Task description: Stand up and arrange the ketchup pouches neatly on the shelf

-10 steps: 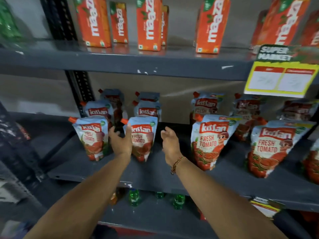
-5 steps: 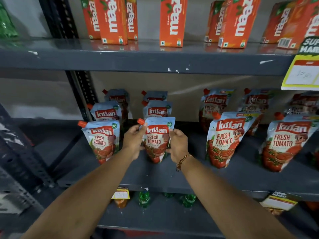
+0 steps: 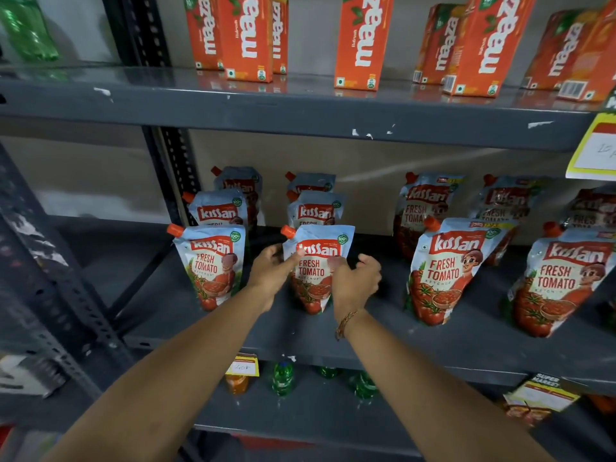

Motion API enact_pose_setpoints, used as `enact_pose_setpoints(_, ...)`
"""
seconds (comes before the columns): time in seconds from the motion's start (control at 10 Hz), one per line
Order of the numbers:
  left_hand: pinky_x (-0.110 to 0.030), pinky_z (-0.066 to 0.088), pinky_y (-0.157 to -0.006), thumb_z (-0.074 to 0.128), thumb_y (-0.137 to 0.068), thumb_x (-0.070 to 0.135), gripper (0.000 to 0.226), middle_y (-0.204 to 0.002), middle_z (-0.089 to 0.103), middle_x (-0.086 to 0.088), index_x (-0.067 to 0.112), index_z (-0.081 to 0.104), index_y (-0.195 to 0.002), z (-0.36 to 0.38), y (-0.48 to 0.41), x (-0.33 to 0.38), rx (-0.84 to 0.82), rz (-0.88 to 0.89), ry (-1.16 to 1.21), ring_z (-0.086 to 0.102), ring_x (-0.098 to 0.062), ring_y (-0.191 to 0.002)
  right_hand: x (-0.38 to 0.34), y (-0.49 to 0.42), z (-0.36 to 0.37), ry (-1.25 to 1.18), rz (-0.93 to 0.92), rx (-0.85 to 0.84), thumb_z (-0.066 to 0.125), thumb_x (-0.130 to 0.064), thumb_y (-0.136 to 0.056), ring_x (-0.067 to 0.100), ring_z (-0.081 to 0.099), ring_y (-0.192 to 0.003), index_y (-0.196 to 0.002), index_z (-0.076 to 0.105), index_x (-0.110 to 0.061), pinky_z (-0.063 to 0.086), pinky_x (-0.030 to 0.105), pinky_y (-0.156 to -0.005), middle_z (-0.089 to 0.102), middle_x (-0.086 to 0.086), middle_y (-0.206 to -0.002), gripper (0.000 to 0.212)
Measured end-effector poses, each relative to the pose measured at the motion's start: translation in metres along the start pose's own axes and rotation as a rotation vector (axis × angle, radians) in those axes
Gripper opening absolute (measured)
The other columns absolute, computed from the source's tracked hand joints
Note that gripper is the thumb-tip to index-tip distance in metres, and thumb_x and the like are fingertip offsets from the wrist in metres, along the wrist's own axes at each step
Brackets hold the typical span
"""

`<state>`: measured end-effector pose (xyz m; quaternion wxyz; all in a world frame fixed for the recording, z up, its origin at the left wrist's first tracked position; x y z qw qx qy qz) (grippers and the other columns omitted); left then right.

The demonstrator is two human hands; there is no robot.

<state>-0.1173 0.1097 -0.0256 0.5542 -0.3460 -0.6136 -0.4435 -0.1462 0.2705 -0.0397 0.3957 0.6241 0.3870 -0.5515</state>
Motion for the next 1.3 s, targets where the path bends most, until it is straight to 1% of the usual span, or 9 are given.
enact_pose_setpoints(0.1,-0.027,0.051,-0.075,0.066,-0.083,0.033,0.040,-0.101,0.062,-0.005,0.007,0.059,-0.113,-0.026,-0.002,-0.024,-0.119,-0.203,-0.052,0.057,-0.016,-0.087,-0.018,0.042,0.010,0.137,-0.481,-0.104,0.068,-0.027,-0.075,0.020,0.051,-0.091,-0.090,0.048,-0.009,0.045,0.016,-0.077,0.053,0.005,-0.096,0.031)
enact_pose_setpoints(0.2,-0.031,0.056,-0.078,0.059,-0.084,0.045,0.050,-0.097,0.063,-0.013,0.001,0.059,-0.108,-0.067,-0.001,-0.043,-0.220,-0.449,-0.021,0.062,-0.024,-0.088,-0.019,0.074,0.053,0.168,-0.625,-0.417,0.060,-0.023,-0.085,0.017,0.051,-0.073,-0.081,0.049,-0.015,0.045,0.026,-0.065,0.053,0.001,-0.080,0.014)
enact_pose_setpoints(0.3,-0.038,0.048,-0.089,0.044,-0.083,0.065,0.067,-0.090,0.065,-0.012,0.001,0.059,-0.097,-0.115,0.005,-0.052,-0.163,-0.628,-0.237,0.062,-0.026,-0.083,-0.015,0.082,0.092,0.245,-0.474,-0.603,0.057,-0.027,-0.090,0.016,0.057,-0.089,-0.111,0.058,-0.009,0.051,0.034,-0.087,0.060,0.008,-0.111,0.027)
enact_pose_setpoints(0.4,-0.041,0.044,-0.094,0.046,-0.077,0.072,0.081,-0.099,0.064,-0.012,0.004,0.053,-0.121,-0.163,-0.002,-0.047,0.017,-0.630,-0.335,0.061,-0.026,-0.093,-0.008,0.084,0.125,0.237,-0.250,-0.721,0.052,-0.034,-0.093,0.021,0.053,-0.117,-0.138,0.042,-0.011,0.043,0.032,-0.100,0.046,0.007,-0.139,0.051)
enact_pose_setpoints(0.5,-0.047,0.046,-0.095,0.056,-0.072,0.068,0.093,-0.140,0.047,-0.016,0.012,0.034,-0.142,-0.183,-0.021,-0.036,0.119,-0.481,-0.174,0.049,-0.036,-0.124,-0.010,0.086,0.142,0.221,-0.232,-0.750,0.047,-0.033,-0.094,0.025,0.051,-0.124,-0.132,0.046,-0.013,0.042,0.038,-0.105,0.052,0.009,-0.137,0.042)
enact_pose_setpoints(0.6,-0.049,0.046,-0.095,0.063,-0.071,0.060,0.084,-0.151,0.038,-0.011,0.023,0.036,-0.142,-0.188,-0.041,-0.023,0.110,-0.289,0.009,0.037,-0.040,-0.135,-0.012,0.088,0.153,0.196,-0.222,-0.754,0.041,-0.029,-0.098,0.024,0.056,-0.114,-0.119,0.050,-0.013,0.046,0.032,-0.092,0.059,0.010,-0.126,0.028)
enact_pose_setpoints(0.7,-0.052,0.043,-0.102,0.061,-0.083,0.045,0.048,-0.144,0.049,-0.012,0.018,0.054,-0.122,-0.184,-0.049,-0.023,0.104,-0.206,0.110,0.042,-0.038,-0.132,-0.010,0.084,0.160,0.177,-0.194,-0.727,0.038,-0.031,-0.098,0.019,0.056,-0.092,-0.104,0.046,-0.018,0.044,0.031,-0.077,0.061,0.008,-0.107,0.016)
enact_pose_setpoints(1.1,-0.052,0.043,-0.103,0.061,-0.084,0.043,0.048,-0.141,0.051,-0.014,0.014,0.056,-0.121,-0.186,-0.056,-0.027,0.153,-0.172,0.200,0.046,-0.039,-0.129,-0.007,0.077,0.167,0.150,-0.185,-0.706,0.038,-0.025,-0.098,0.012,0.058,-0.083,-0.108,0.048,-0.015,0.049,0.025,-0.071,0.060,0.002,-0.097,0.017)
enact_pose_setpoints(1.3,-0.048,0.044,-0.101,0.060,-0.085,0.043,0.047,-0.139,0.053,-0.009,0.016,0.057,-0.123,-0.191,-0.045,-0.022,0.236,-0.154,0.179,0.047,-0.033,-0.129,-0.009,0.081,0.162,0.171,-0.170,-0.691,0.042,-0.027,-0.097,0.021,0.058,-0.114,-0.122,0.050,-0.011,0.049,0.035,-0.095,0.059,0.007,-0.125,0.030)
Point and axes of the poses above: each hand's wrist, its own y-axis away from the middle knuckle, its own z-axis out of the palm, x = y × z, the point moved 6 cm from there along -y, towards the middle knuckle
